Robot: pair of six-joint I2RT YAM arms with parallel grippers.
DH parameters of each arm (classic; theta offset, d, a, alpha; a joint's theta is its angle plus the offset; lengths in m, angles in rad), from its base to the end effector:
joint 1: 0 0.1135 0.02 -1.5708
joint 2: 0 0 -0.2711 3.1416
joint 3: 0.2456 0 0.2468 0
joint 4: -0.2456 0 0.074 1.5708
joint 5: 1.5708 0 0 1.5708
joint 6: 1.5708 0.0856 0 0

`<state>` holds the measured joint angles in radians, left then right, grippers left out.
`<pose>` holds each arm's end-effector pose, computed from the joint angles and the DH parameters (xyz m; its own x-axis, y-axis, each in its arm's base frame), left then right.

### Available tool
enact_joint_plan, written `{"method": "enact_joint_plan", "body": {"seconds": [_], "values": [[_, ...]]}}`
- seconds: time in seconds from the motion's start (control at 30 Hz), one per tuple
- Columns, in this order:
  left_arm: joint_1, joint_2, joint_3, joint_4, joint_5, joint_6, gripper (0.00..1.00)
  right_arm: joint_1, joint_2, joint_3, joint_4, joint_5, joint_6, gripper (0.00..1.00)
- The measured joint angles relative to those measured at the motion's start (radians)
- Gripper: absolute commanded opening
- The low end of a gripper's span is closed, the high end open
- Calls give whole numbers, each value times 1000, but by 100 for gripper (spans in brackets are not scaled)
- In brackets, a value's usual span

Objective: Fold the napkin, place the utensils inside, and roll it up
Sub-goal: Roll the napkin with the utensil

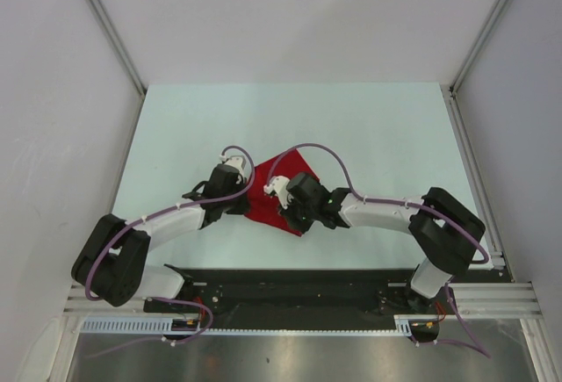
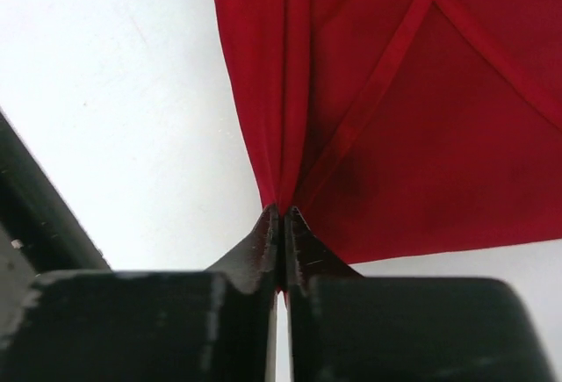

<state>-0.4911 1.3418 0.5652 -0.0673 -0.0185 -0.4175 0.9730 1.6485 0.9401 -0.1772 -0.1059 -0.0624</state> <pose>0.2453 -0.1294 0.1333 -0.7891 -0.0377 -0.6131 0.1539 0.9541 -0.2568 0.1966 0.3048 0.1504 -0.3813 -0.6702 -0.6367 -0.8851 0.4635 0.0422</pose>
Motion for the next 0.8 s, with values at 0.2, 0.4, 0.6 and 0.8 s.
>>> {"method": "enact_joint_plan", "body": {"seconds": [0.2, 0.4, 0.6, 0.8], "values": [[0, 2, 7, -3, 9, 0, 0, -129, 56, 4, 3, -178, 38, 0], [1, 23, 21, -3, 17, 0, 0, -188, 119, 35, -6, -277, 70, 0], [3, 40, 33, -9, 17, -1, 0, -200, 128, 45, -15, -287, 101, 31], [9, 48, 35, -10, 23, -1, 0, -200, 98, 51, -48, -282, 114, 63]]}}
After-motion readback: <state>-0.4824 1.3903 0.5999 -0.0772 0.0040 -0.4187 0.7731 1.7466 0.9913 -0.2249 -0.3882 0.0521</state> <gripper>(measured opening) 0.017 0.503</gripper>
